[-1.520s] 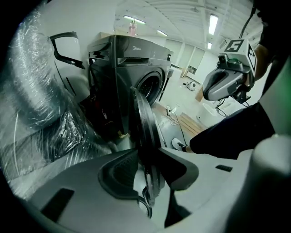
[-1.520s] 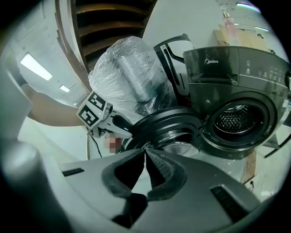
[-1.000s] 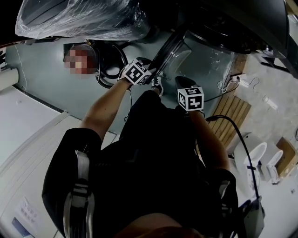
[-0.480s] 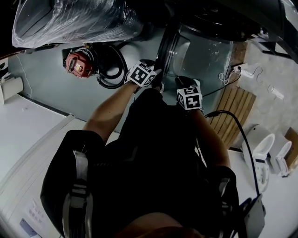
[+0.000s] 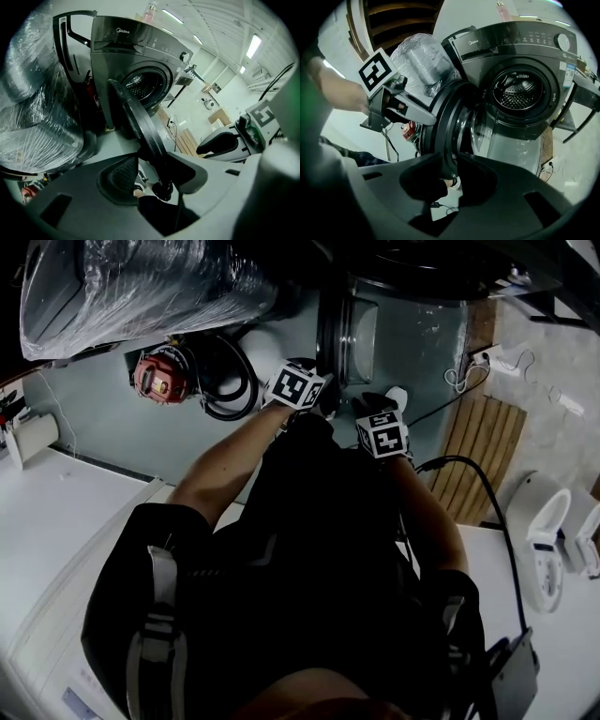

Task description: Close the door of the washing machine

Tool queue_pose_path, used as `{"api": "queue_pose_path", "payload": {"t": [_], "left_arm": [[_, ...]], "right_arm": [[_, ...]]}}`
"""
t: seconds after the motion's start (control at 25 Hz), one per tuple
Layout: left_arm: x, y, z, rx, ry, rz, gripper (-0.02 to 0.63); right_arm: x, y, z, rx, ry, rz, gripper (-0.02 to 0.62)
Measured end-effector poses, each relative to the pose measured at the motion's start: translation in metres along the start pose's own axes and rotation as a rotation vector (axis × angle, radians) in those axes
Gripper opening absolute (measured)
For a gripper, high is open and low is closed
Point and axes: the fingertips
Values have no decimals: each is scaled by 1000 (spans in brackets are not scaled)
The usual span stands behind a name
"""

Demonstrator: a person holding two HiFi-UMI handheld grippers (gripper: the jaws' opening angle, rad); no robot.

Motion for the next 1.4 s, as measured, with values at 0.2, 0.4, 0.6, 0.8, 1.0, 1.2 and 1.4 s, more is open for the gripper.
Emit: {"api": "queue_pose_path", "payload": {"t": [0.2,0.4,0.6,0.8,1.0,1.2,1.4], "left_arm": [[11,-12,-10,-1,-3,35,190],[22,-27,-24,-4,-18,70,196],[38,-40,-36,0,-14,122,199],[52,-55,-48,-16,6,176,198],[72,-78,-55,-50,36,69,198],[92,-95,-61,-68,47,-95,198],[109,-102,-60,-49,84,-257,198]], "right_arm": [[-11,-9,-2,-21,-8,-33,124],[-18,-6,0,-11,-12,-53,152],[-20,-8,-5,-19,-29,-67,157],[-33,-23,-6,-63,-3,-69,195],[-45,-51,-11,-128,17,-77,200],[-42,-99,-11,-217,-9,-132,162],[-35,-131,-7,-185,-20,-174,123]]}}
Point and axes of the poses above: the fingertips, and each gripper's own axes: z backward along the fingers, y to its left, x out of its top, and after that the axes turned 12 degrees about -x, right-handed
